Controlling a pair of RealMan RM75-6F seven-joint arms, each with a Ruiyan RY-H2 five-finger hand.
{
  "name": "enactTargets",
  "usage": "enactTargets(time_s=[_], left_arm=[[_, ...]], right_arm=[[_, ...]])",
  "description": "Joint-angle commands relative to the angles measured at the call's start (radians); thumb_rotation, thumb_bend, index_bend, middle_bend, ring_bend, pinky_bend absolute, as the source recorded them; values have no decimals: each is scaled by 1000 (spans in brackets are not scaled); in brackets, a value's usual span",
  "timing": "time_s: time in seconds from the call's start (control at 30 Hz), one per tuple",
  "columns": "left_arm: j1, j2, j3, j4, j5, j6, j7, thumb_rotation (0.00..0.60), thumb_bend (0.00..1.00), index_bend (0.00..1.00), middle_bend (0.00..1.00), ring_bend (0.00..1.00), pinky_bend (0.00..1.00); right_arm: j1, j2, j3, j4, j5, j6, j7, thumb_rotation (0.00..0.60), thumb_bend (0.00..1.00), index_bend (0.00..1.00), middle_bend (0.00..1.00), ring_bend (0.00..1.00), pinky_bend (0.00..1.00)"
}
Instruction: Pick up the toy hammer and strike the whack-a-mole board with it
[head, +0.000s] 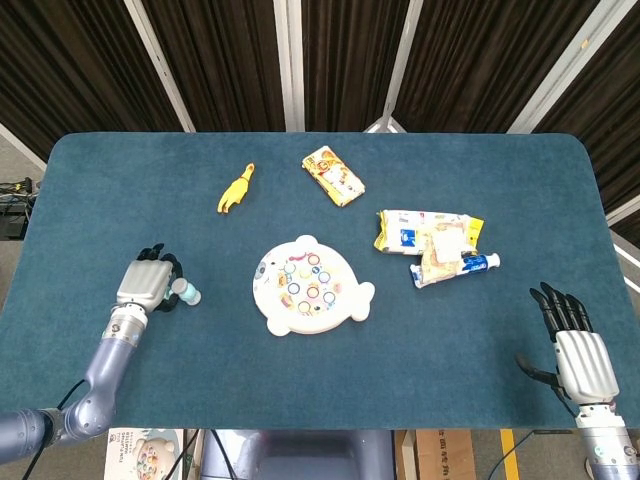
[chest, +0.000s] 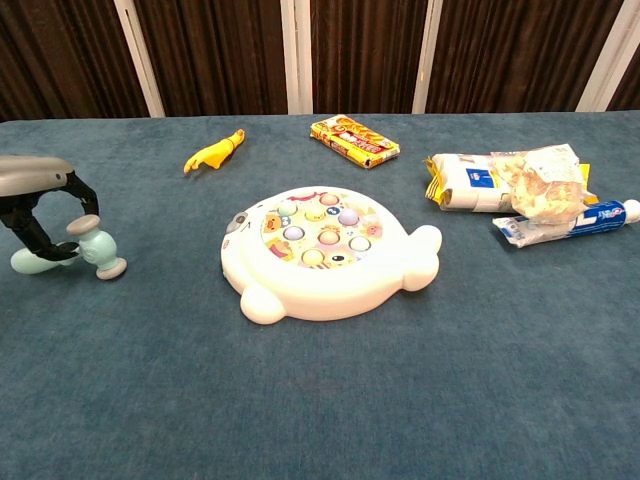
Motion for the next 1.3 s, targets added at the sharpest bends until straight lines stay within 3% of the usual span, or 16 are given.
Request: enactTargets(time_s=[0.03, 1.3], left_arm=[[-5, -1, 9, 1, -2, 5, 0, 600, 463, 473, 227, 9, 94], [-39, -20, 70, 25, -15, 35, -49, 600, 472, 503, 243, 15, 94]], right_arm=[[0, 0, 0, 0, -1, 0, 0, 600, 232, 0, 0, 0, 0], [-2, 2, 1, -4, 0, 1, 1, 600, 232, 0, 0, 0, 0]])
